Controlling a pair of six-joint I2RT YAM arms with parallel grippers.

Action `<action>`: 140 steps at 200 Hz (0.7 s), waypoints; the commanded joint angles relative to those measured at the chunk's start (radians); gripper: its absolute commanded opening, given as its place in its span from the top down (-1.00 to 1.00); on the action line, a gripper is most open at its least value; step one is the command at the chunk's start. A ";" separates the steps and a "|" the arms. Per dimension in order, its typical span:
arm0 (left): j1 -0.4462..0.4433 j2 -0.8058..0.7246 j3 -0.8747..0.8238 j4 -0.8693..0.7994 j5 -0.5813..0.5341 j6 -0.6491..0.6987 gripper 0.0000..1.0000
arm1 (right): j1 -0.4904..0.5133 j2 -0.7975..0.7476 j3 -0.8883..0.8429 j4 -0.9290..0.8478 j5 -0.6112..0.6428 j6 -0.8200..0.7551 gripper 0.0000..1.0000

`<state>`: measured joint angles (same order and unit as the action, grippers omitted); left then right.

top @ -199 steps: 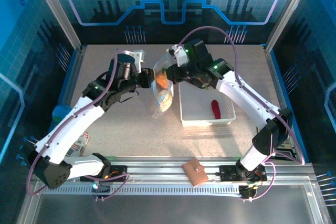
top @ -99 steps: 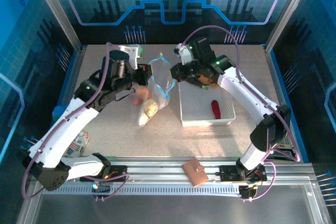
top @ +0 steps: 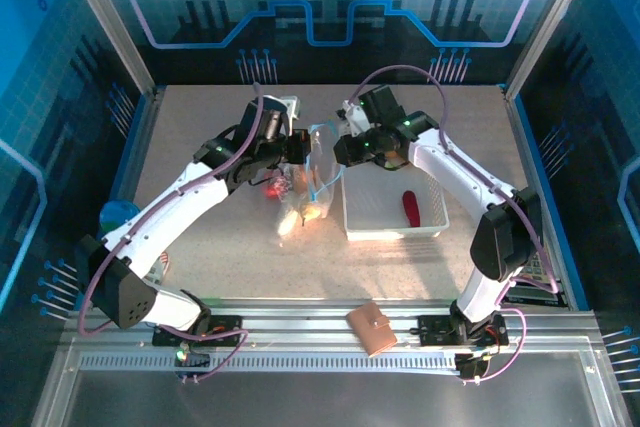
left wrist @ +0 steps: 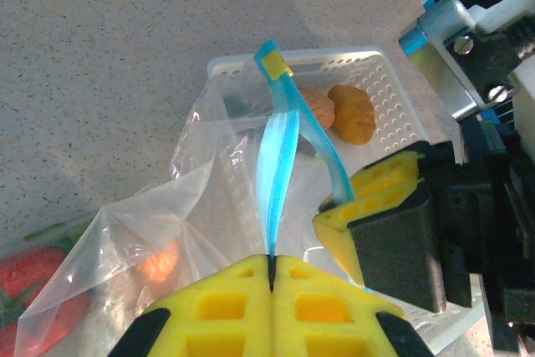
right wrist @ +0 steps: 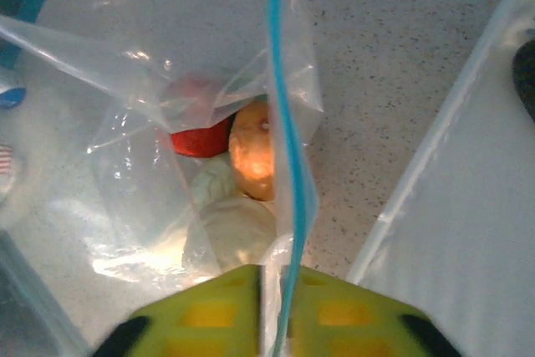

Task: Place the food in the zip-top bag and seal the zipper

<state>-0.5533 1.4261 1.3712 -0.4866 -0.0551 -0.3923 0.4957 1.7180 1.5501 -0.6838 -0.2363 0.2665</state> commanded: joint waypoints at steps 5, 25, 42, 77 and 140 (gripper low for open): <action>-0.006 -0.009 -0.013 0.032 0.015 -0.002 1.00 | -0.031 -0.059 -0.042 0.008 0.028 -0.009 0.21; -0.007 -0.024 -0.043 0.062 0.037 0.000 1.00 | -0.052 -0.118 -0.094 0.038 0.039 0.000 -0.02; -0.005 -0.040 -0.069 0.082 0.056 -0.006 1.00 | -0.083 -0.180 -0.134 0.043 0.074 0.011 -0.19; -0.006 -0.070 -0.108 0.092 0.059 -0.006 1.00 | -0.125 -0.257 -0.185 -0.070 0.282 -0.029 -0.30; -0.005 -0.064 -0.152 0.124 0.091 -0.012 1.00 | -0.156 -0.205 -0.359 -0.163 0.517 -0.015 -0.41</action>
<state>-0.5529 1.3769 1.2385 -0.3973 -0.0013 -0.3927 0.3584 1.4811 1.2442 -0.7780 0.1577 0.2493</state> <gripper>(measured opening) 0.052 0.700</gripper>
